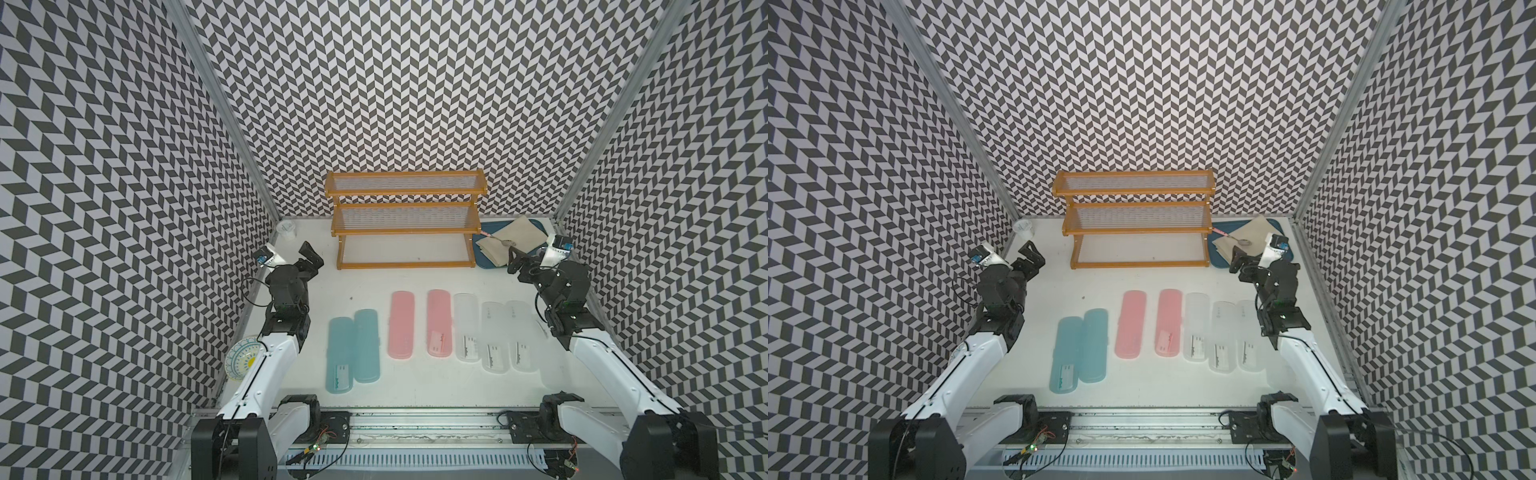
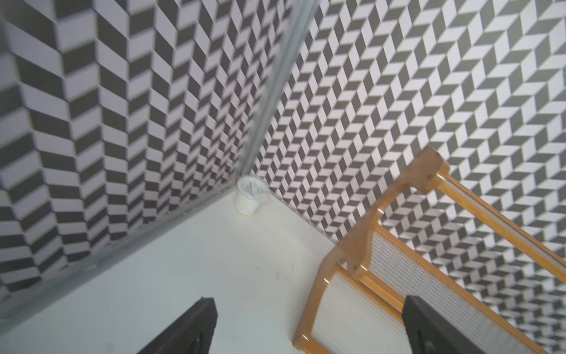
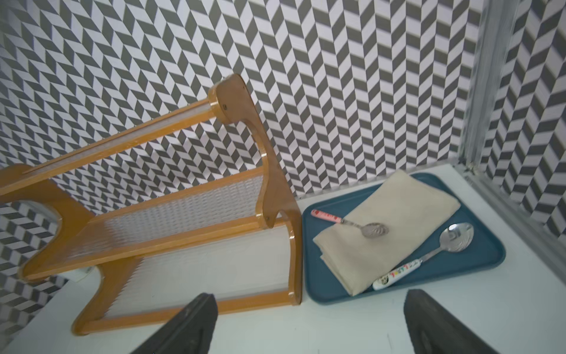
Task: Place the pencil cases on the shelf according to color
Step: Move the pencil case to the center of the board.
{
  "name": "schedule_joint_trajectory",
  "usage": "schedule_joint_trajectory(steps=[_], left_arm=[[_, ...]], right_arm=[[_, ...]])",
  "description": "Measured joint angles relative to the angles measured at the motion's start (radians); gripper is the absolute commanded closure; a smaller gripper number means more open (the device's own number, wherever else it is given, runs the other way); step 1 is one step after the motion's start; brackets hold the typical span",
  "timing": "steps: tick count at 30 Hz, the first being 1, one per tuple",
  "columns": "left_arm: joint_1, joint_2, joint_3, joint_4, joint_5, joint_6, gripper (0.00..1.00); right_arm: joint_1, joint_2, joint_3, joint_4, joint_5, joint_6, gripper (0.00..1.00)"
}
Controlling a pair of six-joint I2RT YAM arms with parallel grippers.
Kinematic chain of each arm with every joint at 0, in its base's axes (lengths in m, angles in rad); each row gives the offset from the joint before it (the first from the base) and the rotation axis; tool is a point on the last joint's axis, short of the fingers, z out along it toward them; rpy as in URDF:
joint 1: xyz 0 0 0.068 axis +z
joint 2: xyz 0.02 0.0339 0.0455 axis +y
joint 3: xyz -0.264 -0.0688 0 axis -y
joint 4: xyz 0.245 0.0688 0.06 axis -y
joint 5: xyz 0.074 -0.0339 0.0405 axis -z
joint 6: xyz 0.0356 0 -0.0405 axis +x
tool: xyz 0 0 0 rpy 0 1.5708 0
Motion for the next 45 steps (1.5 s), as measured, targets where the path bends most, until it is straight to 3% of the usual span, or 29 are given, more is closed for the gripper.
schedule_joint_trajectory(steps=[7, 10, 14, 22, 35, 41, 45], left_arm=[[-0.036, 0.137, 0.23, -0.301, 0.344, 0.036, 0.0], [-0.089, 0.152, 0.285, -0.398, 0.419, 0.109, 0.0], [-0.142, 0.13, 0.257, -0.456, 0.481, 0.192, 0.0], [-0.148, 0.143, 0.222, -0.507, 0.512, 0.209, 0.0], [-0.148, 0.261, 0.23, -0.566, 0.52, 0.209, 0.01], [-0.148, 0.253, 0.23, -0.567, 0.521, 0.208, 0.0], [-0.148, 0.253, 0.23, -0.566, 0.534, 0.203, 0.0]], right_arm=[[0.097, -0.009, 0.0, -0.309, -0.039, 0.084, 0.03], [0.198, 0.008, -0.001, -0.363, -0.01, 0.113, 0.03], [0.345, 0.064, -0.018, -0.389, 0.028, 0.159, 0.03], [0.502, 0.211, -0.056, -0.396, 0.064, 0.251, 0.03], [0.619, 0.412, 0.026, -0.371, 0.098, 0.326, 0.05], [0.634, 0.389, 0.097, -0.422, 0.164, 0.351, 0.04], [0.564, 0.307, 0.13, -0.513, 0.262, 0.335, 0.02]])
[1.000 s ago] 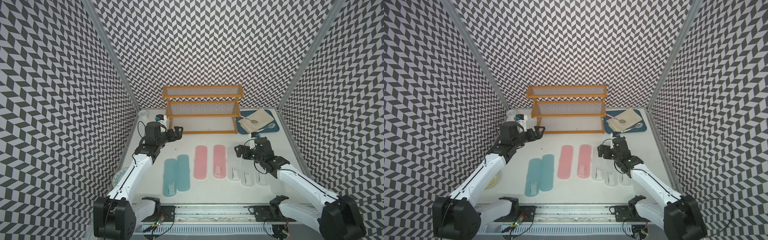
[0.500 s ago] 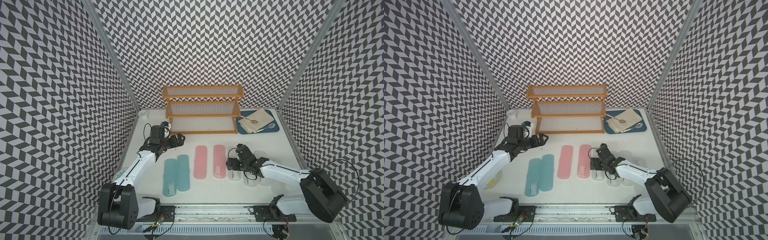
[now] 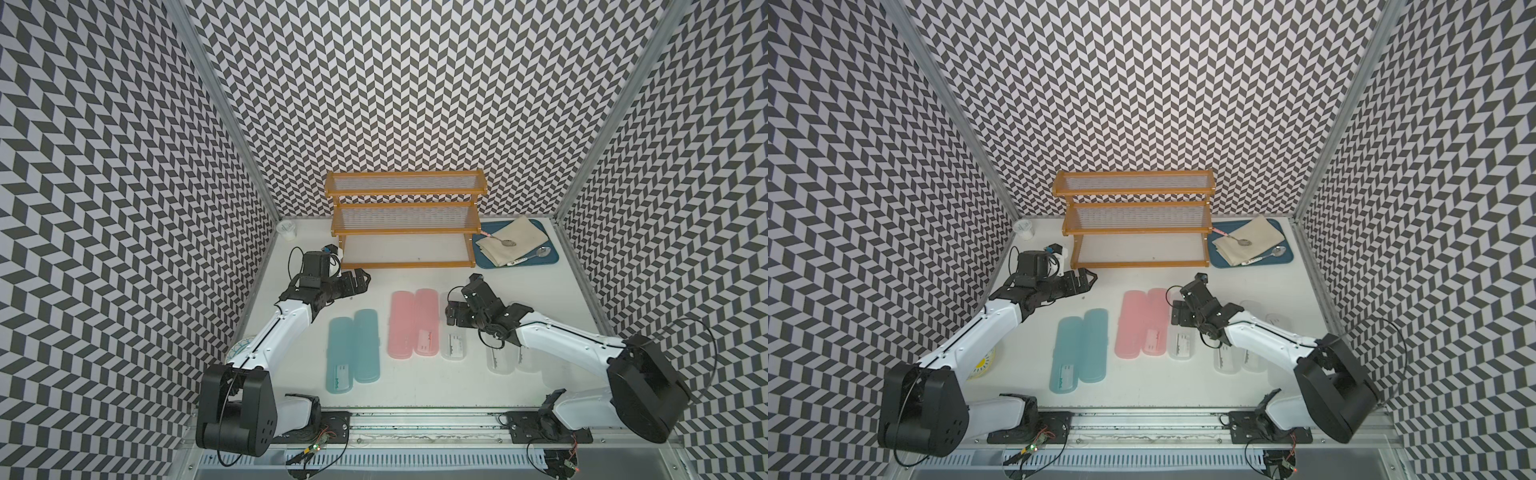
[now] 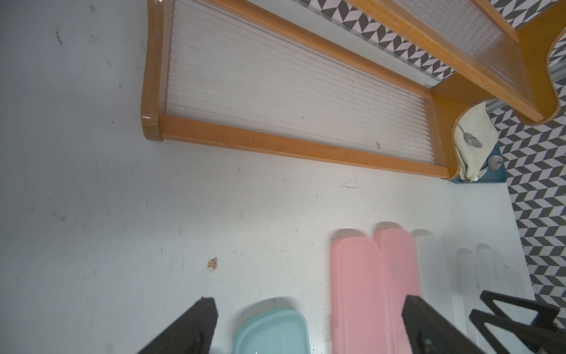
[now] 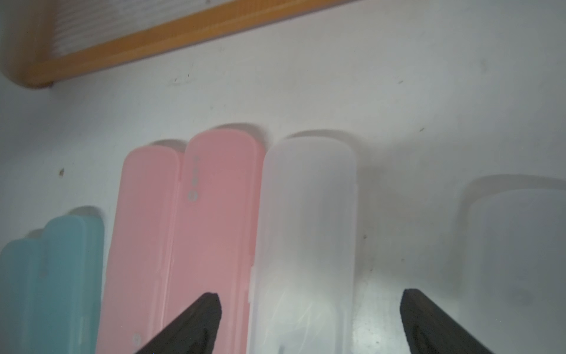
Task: Place the pencil cases on the shelf according to color
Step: Move the pencil case to the center of the board.
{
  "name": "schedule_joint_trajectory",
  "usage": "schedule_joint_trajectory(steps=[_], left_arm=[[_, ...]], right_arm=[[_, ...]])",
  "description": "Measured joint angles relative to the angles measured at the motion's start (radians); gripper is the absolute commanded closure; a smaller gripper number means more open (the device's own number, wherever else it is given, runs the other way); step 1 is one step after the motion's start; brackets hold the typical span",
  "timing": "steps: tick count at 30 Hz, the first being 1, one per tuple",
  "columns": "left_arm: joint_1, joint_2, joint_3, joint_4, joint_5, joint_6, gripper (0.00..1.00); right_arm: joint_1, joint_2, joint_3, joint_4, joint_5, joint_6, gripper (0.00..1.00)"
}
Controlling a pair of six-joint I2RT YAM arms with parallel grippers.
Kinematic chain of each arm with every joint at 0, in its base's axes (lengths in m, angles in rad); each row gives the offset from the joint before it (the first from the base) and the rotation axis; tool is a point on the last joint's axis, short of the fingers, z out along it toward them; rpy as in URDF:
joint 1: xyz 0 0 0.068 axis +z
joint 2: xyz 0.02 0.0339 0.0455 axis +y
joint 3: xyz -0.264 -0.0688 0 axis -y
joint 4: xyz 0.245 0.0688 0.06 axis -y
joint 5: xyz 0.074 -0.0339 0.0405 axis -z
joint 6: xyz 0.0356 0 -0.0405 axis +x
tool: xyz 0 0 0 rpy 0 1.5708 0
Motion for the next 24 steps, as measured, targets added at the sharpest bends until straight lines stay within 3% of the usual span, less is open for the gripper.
schedule_joint_trajectory(steps=[6, 11, 17, 24], left_arm=[[0.0, 0.0, 0.0, 0.005, 0.047, -0.013, 0.0], [0.0, 0.0, 0.0, 0.008, 0.073, -0.016, 0.0], [0.0, -0.002, 0.0, 0.008, 0.083, -0.017, 0.0], [0.0, -0.007, 0.0, 0.014, 0.084, -0.017, 0.0]], right_arm=[[-0.171, -0.1, -0.002, -0.118, 0.093, -0.019, 0.0], [-0.175, -0.122, -0.056, -0.137, 0.103, -0.019, 0.0], [-0.178, -0.044, -0.075, -0.168, 0.098, -0.019, 0.01], [-0.181, 0.012, -0.099, -0.135, 0.019, -0.011, 0.02]])
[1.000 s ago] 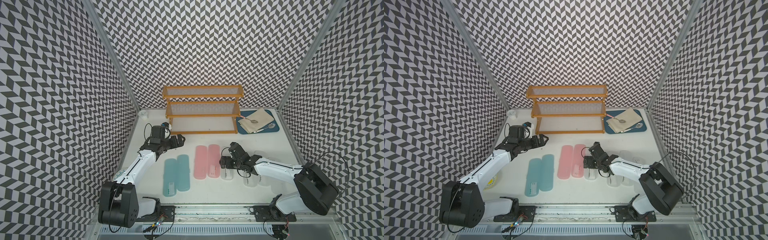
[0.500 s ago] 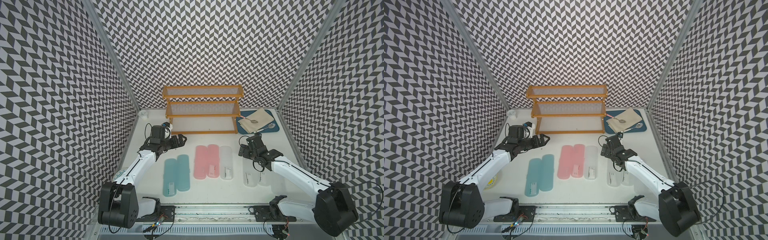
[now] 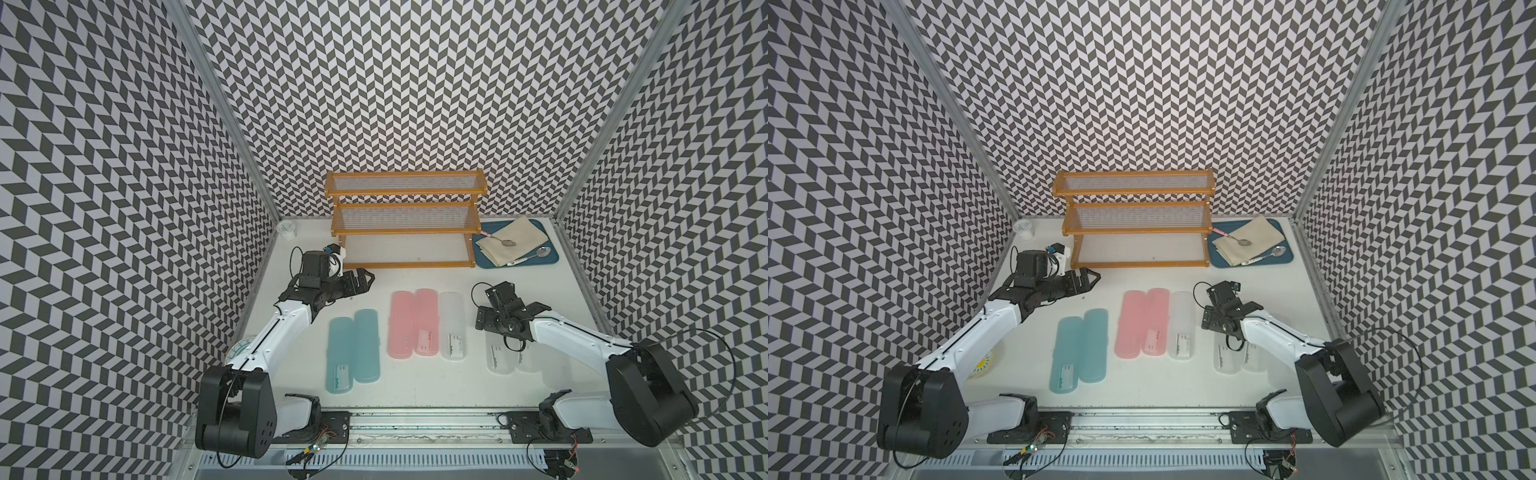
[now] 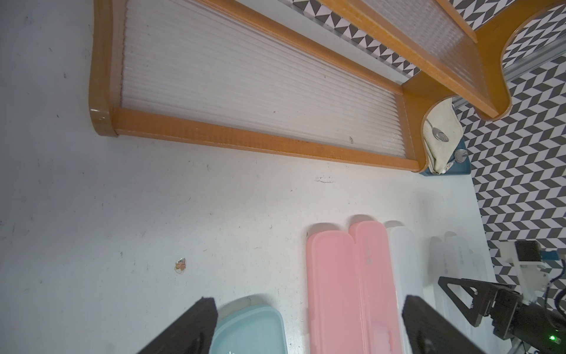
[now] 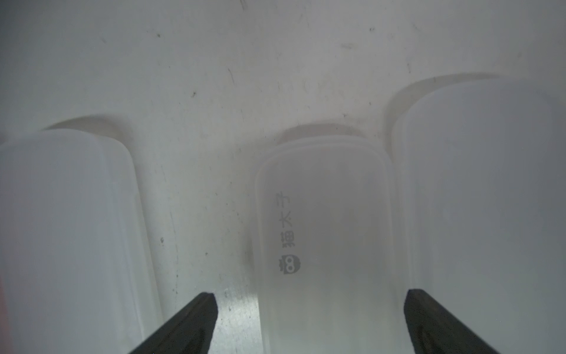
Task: Place the pencil cases on the shelf according to color
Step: Move the pencil case to the center of the board.
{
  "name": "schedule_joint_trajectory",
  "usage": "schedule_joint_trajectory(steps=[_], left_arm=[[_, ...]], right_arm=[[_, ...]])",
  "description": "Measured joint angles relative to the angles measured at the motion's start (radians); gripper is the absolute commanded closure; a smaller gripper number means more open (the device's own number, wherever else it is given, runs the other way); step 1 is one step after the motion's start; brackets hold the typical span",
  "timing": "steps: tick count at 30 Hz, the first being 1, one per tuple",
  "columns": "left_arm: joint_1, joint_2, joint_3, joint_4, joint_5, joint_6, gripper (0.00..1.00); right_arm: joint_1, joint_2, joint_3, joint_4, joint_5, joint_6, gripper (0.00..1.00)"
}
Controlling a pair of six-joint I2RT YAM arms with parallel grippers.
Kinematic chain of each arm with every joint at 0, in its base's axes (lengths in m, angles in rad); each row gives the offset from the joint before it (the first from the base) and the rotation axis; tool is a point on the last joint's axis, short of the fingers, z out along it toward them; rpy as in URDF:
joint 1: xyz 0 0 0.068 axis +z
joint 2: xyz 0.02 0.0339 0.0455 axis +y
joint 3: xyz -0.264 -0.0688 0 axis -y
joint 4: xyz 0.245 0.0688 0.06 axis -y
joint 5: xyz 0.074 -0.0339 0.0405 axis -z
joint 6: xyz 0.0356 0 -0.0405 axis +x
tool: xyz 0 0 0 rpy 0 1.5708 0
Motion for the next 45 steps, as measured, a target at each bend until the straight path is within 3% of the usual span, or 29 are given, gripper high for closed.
schedule_joint_trajectory(steps=[9, 14, 22, 31, 39, 42, 45], left_arm=[[0.0, 0.0, 0.0, 0.002, 0.005, 0.0, 0.0], [0.0, 0.0, 0.0, 0.002, 0.009, 0.0, 0.0], [0.0, 0.0, 0.0, 0.017, 0.059, -0.019, 0.0], [0.0, 0.0, 0.0, 0.023, 0.071, -0.03, 0.0], [0.0, 0.002, 0.0, 0.028, 0.105, -0.034, 0.0], [0.0, 0.002, 0.0, 0.031, 0.11, -0.034, 0.0], [0.0, 0.003, 0.0, 0.031, 0.112, -0.034, 0.01]], right_arm=[[0.011, 0.004, 0.025, 0.106, -0.149, 0.035, 0.03], [-0.019, -0.008, 0.14, 0.028, -0.087, 0.01, 0.01], [-0.211, -0.072, 0.202, -0.047, 0.097, -0.071, 0.0], [-0.329, 0.027, 0.117, -0.08, 0.045, -0.095, 0.0], [-0.326, 0.086, 0.068, -0.037, -0.037, -0.093, 0.05], [-0.306, 0.09, 0.06, -0.016, -0.053, -0.084, 0.2], [-0.27, 0.102, 0.061, 0.021, -0.056, -0.06, 0.2]])
